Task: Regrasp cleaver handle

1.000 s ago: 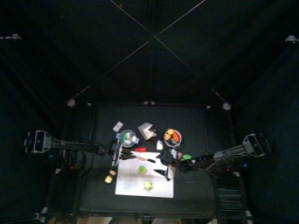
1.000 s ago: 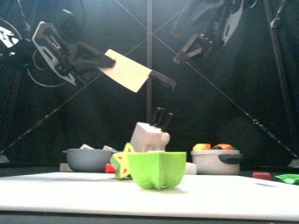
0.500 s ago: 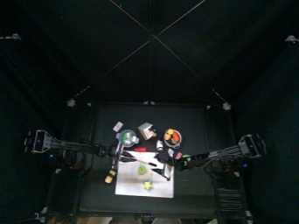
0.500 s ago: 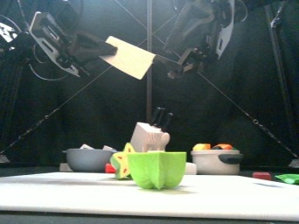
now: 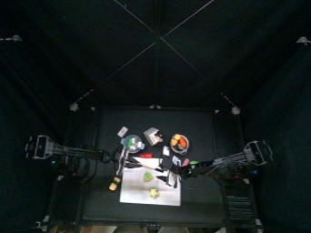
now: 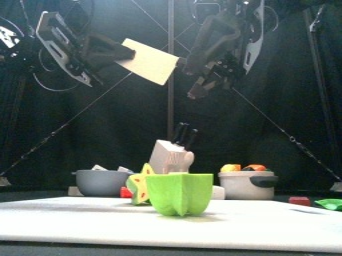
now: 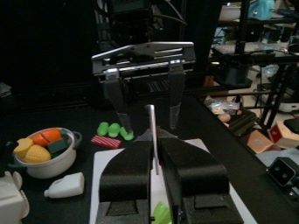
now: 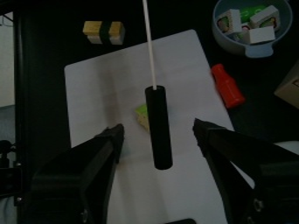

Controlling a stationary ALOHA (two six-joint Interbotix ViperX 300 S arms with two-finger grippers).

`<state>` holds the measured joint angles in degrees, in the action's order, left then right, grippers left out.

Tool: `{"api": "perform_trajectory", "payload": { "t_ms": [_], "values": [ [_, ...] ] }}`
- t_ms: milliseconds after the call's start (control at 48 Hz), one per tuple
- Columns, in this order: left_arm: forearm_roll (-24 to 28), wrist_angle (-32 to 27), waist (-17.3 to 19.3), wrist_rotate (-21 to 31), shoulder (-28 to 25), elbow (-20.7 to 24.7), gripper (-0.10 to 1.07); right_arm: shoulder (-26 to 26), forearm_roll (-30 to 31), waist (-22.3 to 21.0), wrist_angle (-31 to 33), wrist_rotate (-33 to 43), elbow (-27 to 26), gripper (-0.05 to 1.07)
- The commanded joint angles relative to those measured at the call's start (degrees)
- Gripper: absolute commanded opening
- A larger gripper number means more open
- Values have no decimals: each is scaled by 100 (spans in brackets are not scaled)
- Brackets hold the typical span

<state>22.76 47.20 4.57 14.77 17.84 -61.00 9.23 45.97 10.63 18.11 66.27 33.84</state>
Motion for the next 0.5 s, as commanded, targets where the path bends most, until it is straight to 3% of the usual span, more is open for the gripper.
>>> {"api": "perform_trajectory", "payload": {
  "t_ms": [0, 250, 479],
  "values": [
    [-18, 62, 9, -9, 44, 114, 46, 88, 0, -18, -18, -18, -141, 87],
    [-26, 62, 26, -9, 44, 88, 46, 88, 0, -18, -9, -18, -202, 59],
    [-26, 62, 35, 0, 26, 70, 46, 88, 0, -18, 9, -18, -237, 43]
  ]
}}
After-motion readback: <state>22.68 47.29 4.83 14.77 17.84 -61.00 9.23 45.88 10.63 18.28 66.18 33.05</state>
